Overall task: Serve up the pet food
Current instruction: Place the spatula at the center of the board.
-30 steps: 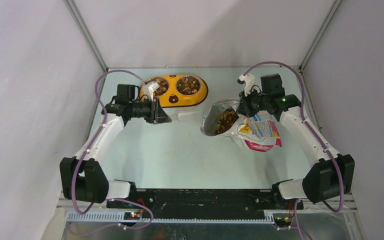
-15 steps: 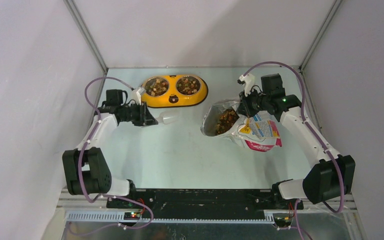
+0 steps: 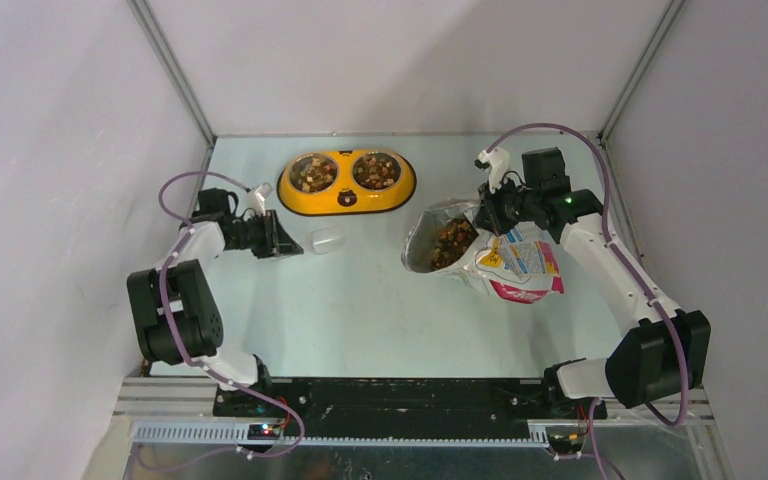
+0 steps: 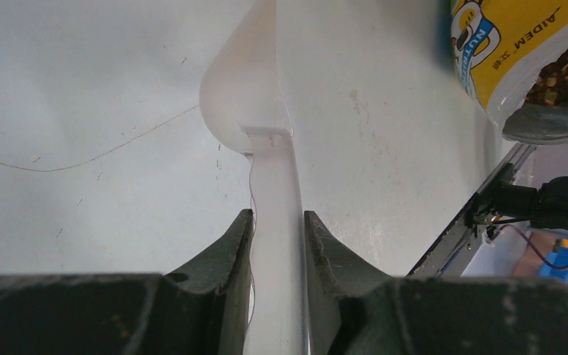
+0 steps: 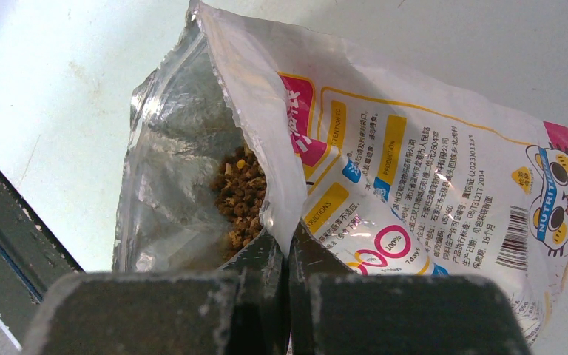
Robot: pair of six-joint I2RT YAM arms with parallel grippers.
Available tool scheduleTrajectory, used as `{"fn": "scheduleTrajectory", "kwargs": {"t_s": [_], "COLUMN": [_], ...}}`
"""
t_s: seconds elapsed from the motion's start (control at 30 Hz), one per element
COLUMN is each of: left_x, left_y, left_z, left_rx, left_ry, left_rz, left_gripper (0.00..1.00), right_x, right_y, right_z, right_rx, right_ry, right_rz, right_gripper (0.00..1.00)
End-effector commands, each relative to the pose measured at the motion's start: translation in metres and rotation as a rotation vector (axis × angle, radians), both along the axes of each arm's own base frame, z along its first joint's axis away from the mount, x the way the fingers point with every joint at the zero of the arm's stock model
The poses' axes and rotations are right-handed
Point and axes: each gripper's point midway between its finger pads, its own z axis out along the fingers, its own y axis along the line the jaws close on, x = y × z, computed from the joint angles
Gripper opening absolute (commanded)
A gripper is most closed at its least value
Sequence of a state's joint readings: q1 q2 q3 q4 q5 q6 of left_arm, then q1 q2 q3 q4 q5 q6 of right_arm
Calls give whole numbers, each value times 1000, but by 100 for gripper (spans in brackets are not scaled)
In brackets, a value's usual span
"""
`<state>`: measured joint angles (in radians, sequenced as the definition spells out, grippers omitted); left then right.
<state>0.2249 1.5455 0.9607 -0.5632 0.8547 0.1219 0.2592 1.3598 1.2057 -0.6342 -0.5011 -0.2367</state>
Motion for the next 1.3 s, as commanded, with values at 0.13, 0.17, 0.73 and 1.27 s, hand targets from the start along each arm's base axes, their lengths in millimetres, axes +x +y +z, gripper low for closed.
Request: {"fn": "scheduleTrajectory", "kwargs": {"t_s": [0.13, 0.17, 0.73, 1.27], "left_x": [2, 3, 6, 15], "left_y": [10, 11, 18, 36], "left_z": [-15, -17, -47, -56], "left_rx": [-28, -29, -36, 59], "left_ry": [0, 6, 57, 48], "left_rz": [26, 34, 68, 145], "left_gripper": [11, 14, 37, 47], "right_x": [-6, -6, -6, -7], "right_y": [-4, -3, -4, -3], "right_z": [15, 15, 16, 16], "right_rx": [18, 18, 21, 24], "right_ry": [-31, -29, -31, -30], "right_rz": [0, 0, 0, 4], "right_gripper": [0, 0, 0, 0]}}
